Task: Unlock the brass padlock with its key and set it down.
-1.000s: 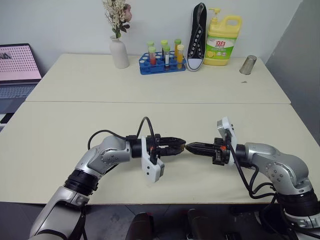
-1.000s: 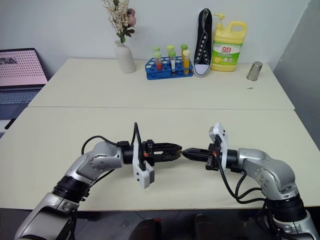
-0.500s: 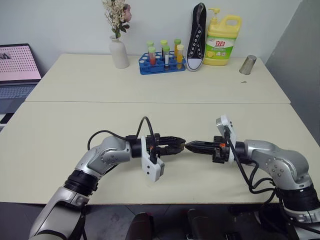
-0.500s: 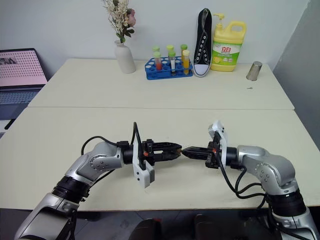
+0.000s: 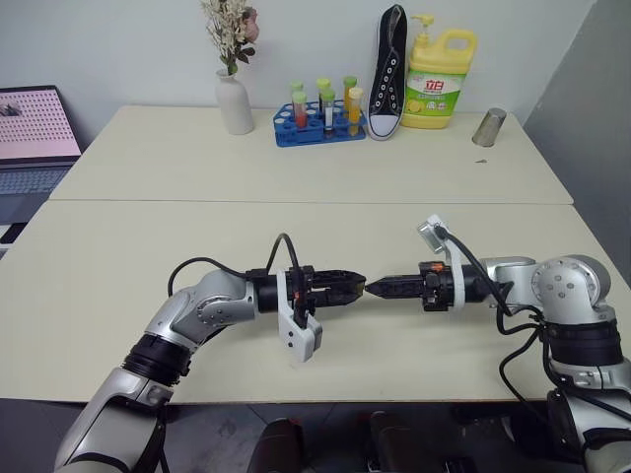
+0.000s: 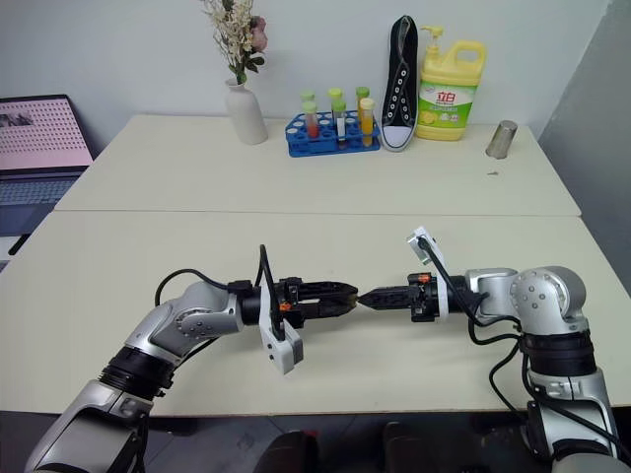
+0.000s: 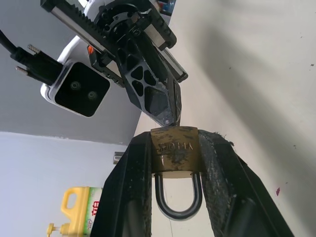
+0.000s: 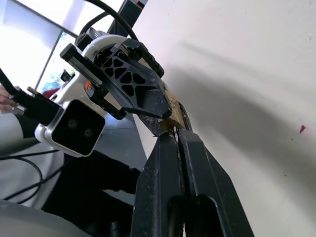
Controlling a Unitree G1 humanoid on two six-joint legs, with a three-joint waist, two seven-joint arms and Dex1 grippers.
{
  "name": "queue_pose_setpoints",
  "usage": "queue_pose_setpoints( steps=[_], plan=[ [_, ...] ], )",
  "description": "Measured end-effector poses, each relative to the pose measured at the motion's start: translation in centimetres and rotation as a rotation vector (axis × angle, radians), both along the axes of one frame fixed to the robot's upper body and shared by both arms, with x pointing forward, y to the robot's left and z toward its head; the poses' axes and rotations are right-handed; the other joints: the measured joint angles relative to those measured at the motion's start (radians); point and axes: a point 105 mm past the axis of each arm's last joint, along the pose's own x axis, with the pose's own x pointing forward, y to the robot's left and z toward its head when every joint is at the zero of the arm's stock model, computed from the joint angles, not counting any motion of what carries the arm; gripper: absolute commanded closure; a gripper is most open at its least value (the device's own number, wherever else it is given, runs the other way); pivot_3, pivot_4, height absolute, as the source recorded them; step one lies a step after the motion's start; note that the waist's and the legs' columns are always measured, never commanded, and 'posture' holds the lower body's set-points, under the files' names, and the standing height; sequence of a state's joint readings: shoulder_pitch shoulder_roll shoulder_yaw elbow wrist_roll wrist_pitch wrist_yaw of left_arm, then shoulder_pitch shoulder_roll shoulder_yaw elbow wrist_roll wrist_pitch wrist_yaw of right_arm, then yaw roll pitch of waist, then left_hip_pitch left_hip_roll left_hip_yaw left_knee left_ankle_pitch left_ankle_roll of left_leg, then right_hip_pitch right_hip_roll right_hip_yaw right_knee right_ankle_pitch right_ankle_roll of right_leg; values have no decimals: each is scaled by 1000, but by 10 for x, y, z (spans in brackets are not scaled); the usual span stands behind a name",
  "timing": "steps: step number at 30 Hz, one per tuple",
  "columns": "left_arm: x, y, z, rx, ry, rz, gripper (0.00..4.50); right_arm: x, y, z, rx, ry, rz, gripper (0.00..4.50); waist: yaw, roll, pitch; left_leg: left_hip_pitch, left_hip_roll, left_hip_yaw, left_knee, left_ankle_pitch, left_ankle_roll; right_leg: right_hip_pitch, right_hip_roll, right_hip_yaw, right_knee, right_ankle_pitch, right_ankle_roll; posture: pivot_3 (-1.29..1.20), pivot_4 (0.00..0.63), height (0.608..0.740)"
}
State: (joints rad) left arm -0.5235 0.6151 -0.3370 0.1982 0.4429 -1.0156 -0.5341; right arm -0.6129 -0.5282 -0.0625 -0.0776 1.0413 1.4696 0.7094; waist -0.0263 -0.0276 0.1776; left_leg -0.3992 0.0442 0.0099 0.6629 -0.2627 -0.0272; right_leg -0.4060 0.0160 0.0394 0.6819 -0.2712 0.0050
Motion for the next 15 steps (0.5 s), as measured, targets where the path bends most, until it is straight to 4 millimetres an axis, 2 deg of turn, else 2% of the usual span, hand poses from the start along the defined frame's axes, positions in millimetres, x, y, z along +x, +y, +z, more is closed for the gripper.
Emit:
queue_pose_setpoints(
  steps=[15],
  plan=[
    [0,4,-2,23,-22,1,3523,1,4,-4,4,65,-11,4500,-1,0,0,0,0,0,0,0,0,0,0,0,0,0,0,0,150,740]
  ],
)
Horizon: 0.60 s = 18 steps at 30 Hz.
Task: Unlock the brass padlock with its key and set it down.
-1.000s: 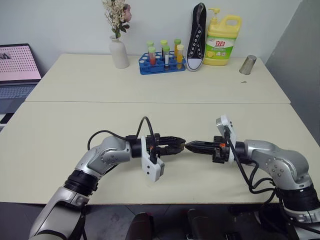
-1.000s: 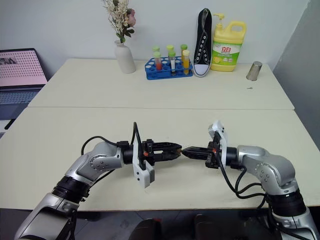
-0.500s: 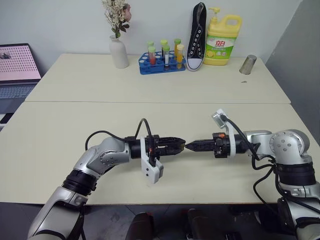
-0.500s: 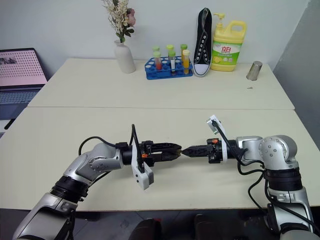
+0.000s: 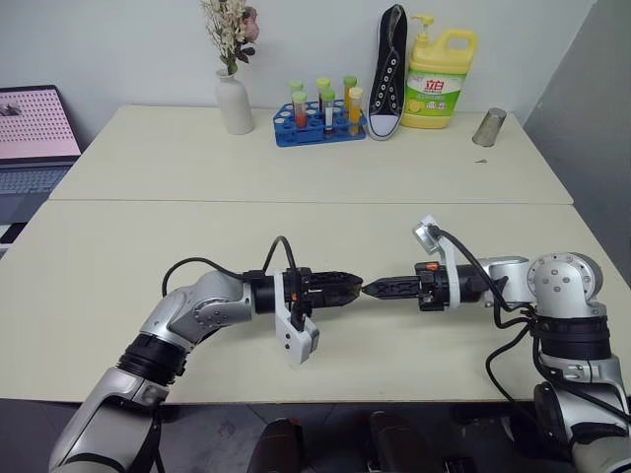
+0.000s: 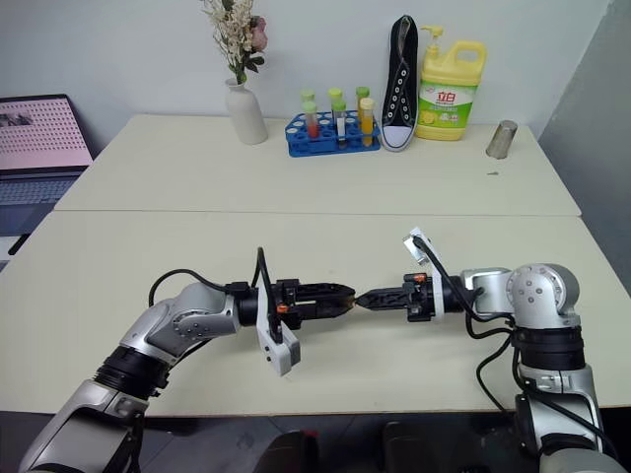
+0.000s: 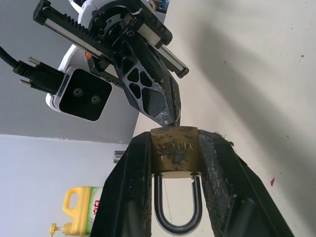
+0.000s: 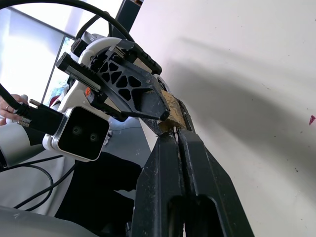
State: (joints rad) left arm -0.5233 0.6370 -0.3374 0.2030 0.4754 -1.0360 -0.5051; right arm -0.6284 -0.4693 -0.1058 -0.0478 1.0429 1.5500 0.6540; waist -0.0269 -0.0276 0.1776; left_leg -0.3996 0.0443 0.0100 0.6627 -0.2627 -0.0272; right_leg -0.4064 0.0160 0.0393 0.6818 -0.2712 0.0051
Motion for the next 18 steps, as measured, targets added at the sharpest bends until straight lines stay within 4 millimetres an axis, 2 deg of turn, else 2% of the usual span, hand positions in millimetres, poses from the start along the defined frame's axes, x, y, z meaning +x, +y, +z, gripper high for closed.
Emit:
queue_pose_setpoints(
  steps=[2,5,10,13,18],
  plan=[
    [0,0,0,-1,0,0,3523,0,0,1,-3,-8,0,4500,0,0,0,0,0,0,0,0,0,0,0,0,0,0,0,0,150,740],
    [0,0,1,-6,-2,2,3523,0,1,3,-8,-40,2,3901,0,0,0,0,0,0,0,0,0,0,0,0,0,0,0,0,150,740],
    [-1,-3,-2,-8,9,-5,3523,-14,2,9,-43,-202,85,2106,0,0,0,-1,0,0,0,0,0,0,0,0,-1,0,0,0,150,740],
    [0,-3,-2,-11,16,-1,3523,-19,-2,4,-97,-317,134,1065,0,0,0,0,0,0,0,0,0,0,0,-1,-1,0,0,0,150,740],
    [1,-3,1,-37,30,9,3523,-15,-12,-12,-155,-465,126,1044,0,0,0,0,0,0,0,0,0,0,0,-1,0,0,0,0,150,740]
  ],
)
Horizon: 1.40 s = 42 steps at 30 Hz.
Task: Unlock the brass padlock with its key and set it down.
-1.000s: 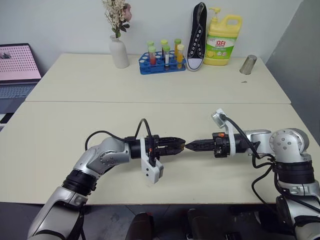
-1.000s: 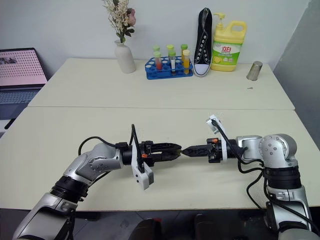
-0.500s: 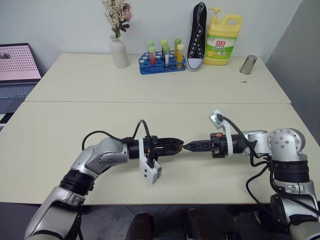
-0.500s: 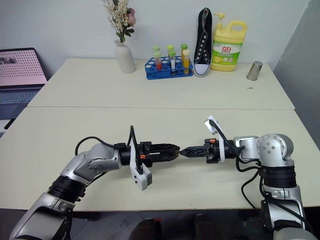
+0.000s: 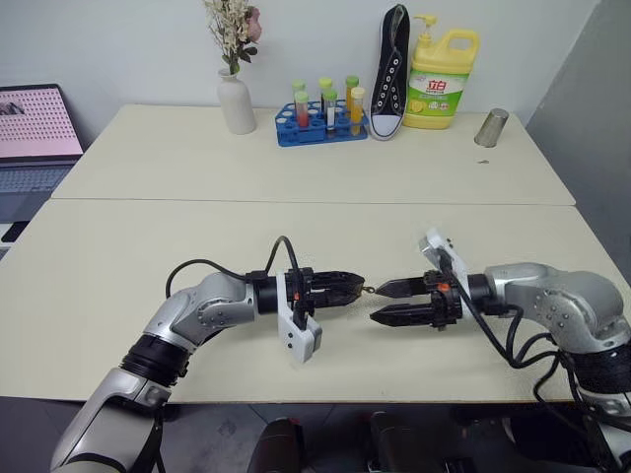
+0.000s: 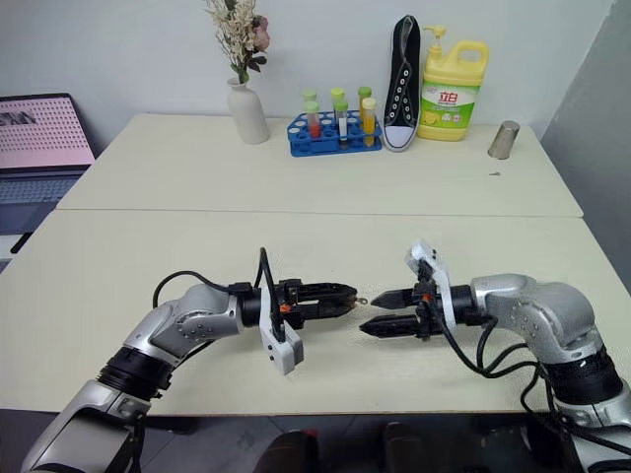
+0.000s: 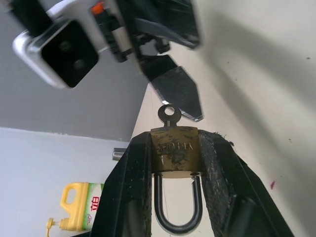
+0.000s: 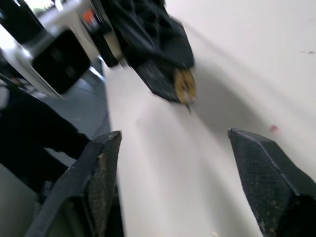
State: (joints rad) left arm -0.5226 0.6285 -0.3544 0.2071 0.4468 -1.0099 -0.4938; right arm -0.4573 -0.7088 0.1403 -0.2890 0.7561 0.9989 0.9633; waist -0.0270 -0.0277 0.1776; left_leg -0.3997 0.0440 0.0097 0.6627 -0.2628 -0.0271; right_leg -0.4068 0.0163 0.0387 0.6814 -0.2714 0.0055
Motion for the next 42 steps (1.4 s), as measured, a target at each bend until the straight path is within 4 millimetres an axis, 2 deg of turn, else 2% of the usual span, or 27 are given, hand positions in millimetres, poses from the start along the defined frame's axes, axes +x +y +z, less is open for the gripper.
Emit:
queue_pose_setpoints(
  steps=[6,17,20,27,28,42],
  plan=[
    [-2,-1,0,-2,3,-9,3523,-5,18,2,106,-18,1,1044,-2,0,0,0,1,0,0,0,0,0,0,0,1,0,0,0,150,740],
    [-2,-1,0,4,8,-14,3523,5,25,11,190,-25,-55,1044,-1,0,0,0,0,0,0,0,0,0,0,0,0,0,0,0,150,740],
    [-2,-2,0,4,8,-15,3523,7,27,14,197,-29,-52,1659,-1,0,0,0,0,0,0,0,0,0,0,0,0,0,0,0,150,740],
    [-3,-3,1,-1,5,-20,3523,8,27,8,177,-13,-55,4196,-1,0,0,0,0,0,0,0,0,0,0,0,0,0,0,0,150,740],
    [-3,-3,1,0,6,-20,3523,8,27,8,174,-17,-54,4351,-1,0,0,0,0,0,0,0,0,0,0,0,0,0,0,0,150,740],
    [-3,-3,1,-3,12,-22,3523,8,27,8,167,-26,-43,4345,-1,0,0,0,0,0,0,0,0,0,0,0,0,0,0,0,150,740]
  ],
)
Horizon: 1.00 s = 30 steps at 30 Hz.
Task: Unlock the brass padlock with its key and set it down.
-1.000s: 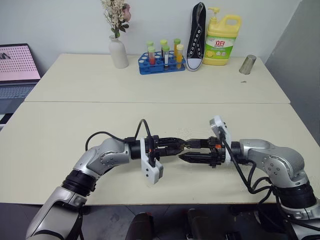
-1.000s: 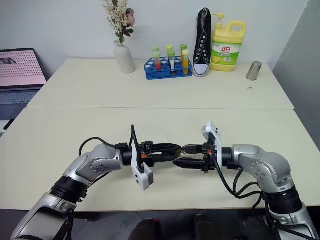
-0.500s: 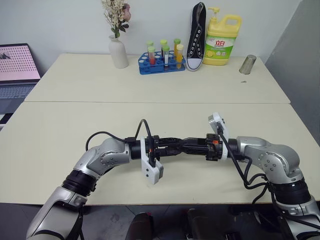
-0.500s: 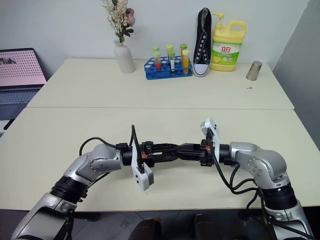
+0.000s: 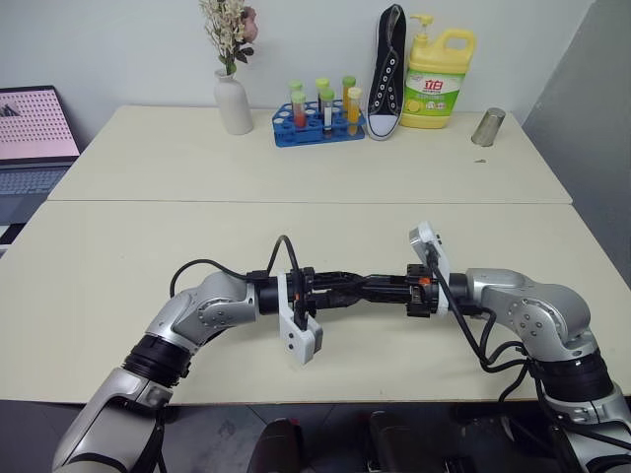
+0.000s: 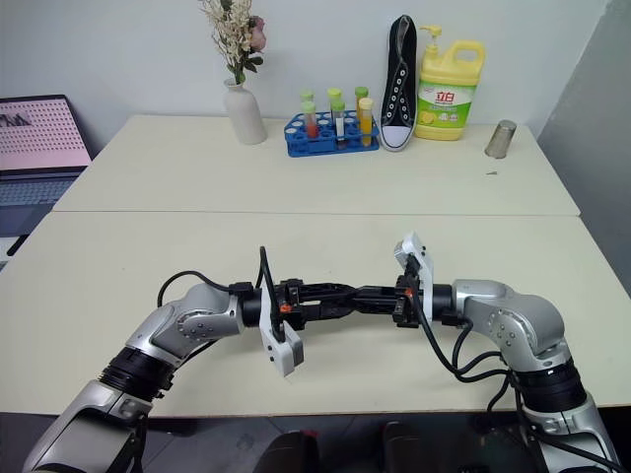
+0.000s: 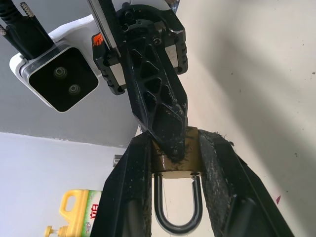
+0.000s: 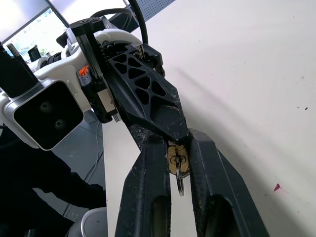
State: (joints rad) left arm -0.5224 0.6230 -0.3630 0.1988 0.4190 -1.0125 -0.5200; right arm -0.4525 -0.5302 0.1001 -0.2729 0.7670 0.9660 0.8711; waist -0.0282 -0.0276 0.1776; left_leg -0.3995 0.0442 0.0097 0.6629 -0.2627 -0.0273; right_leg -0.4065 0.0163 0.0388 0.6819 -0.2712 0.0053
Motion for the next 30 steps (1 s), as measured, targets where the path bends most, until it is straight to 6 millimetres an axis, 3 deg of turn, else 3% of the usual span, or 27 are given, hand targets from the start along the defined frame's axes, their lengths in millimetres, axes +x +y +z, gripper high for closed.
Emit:
queue_pose_setpoints(
  steps=[1,4,9,14,18,22,28,30],
  plan=[
    [0,0,0,-2,3,0,2963,0,0,0,0,0,1,4345,0,0,0,0,0,0,0,0,0,0,0,0,0,0,0,0,150,740],
    [-1,-1,4,-30,13,-5,2231,-1,1,0,8,2,11,4345,0,0,0,0,0,0,0,0,0,0,0,0,0,0,0,0,150,740],
    [-2,0,6,-41,27,-15,643,-2,2,1,10,3,17,4345,0,0,0,0,0,0,0,0,0,0,0,0,0,0,0,0,150,740],
    [-18,4,6,-57,67,-33,603,0,-1,0,0,-1,8,4345,-2,0,0,0,0,0,0,0,0,0,0,0,0,0,0,0,150,740],
    [-22,9,18,-165,166,11,1444,5,-6,-2,-18,-24,-18,4345,-1,0,0,0,0,0,0,0,0,0,0,0,0,0,0,0,150,740],
    [-4,25,34,-293,298,147,2570,8,-10,0,-37,-73,-26,4345,-1,0,0,0,0,0,0,0,0,0,0,0,0,0,0,0,150,740],
    [20,41,14,-296,589,303,4500,8,-13,4,-41,-118,-14,4345,-1,0,0,0,0,0,0,0,0,0,1,-1,0,0,0,0,150,740],
    [26,43,3,-294,718,346,4500,7,-12,4,-38,-122,-3,4345,-1,0,0,0,0,0,0,0,0,0,2,0,0,0,0,0,150,740]
  ],
)
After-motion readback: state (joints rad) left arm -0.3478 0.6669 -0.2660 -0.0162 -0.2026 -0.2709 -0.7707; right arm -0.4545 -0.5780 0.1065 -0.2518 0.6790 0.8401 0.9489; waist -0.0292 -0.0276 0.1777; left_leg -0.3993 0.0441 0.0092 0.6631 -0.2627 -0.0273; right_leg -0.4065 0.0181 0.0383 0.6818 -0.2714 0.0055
